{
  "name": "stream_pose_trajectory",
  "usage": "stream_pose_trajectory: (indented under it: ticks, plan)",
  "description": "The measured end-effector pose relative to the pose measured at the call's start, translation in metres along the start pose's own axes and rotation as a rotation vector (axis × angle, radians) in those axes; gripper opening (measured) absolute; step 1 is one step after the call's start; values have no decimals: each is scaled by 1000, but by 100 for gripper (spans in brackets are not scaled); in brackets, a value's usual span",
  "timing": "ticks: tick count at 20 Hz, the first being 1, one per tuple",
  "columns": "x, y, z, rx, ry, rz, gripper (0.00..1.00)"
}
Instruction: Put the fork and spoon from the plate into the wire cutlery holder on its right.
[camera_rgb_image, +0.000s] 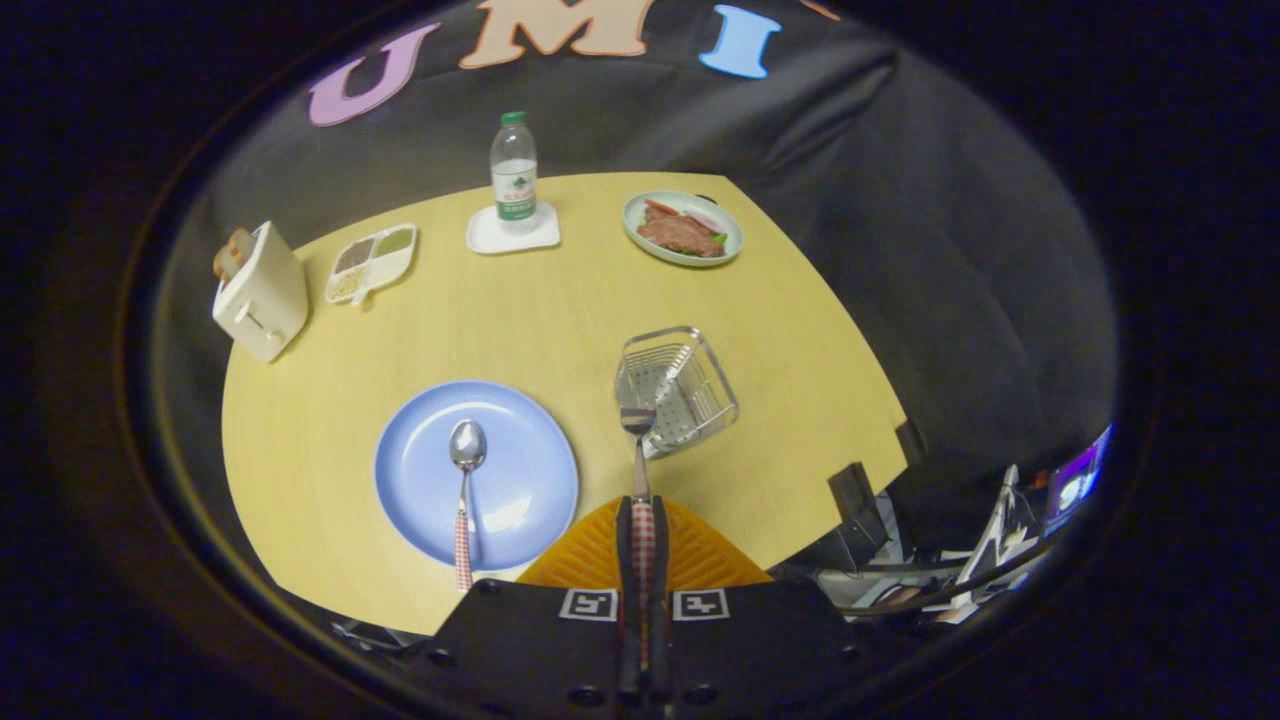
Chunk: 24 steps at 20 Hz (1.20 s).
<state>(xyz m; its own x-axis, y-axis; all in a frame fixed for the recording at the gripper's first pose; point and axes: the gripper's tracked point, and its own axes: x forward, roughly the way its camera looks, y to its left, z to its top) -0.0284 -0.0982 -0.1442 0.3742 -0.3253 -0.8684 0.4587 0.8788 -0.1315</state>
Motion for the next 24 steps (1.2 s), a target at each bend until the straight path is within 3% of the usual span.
stream_pose_trajectory:
  ticks: [7,15,24]
  plan:
    - [26,-16,8,20,229,-8,6]
    - [80,-4,12,-110,431,56,6]
    - [93,-10,21,-187,510,52,11]
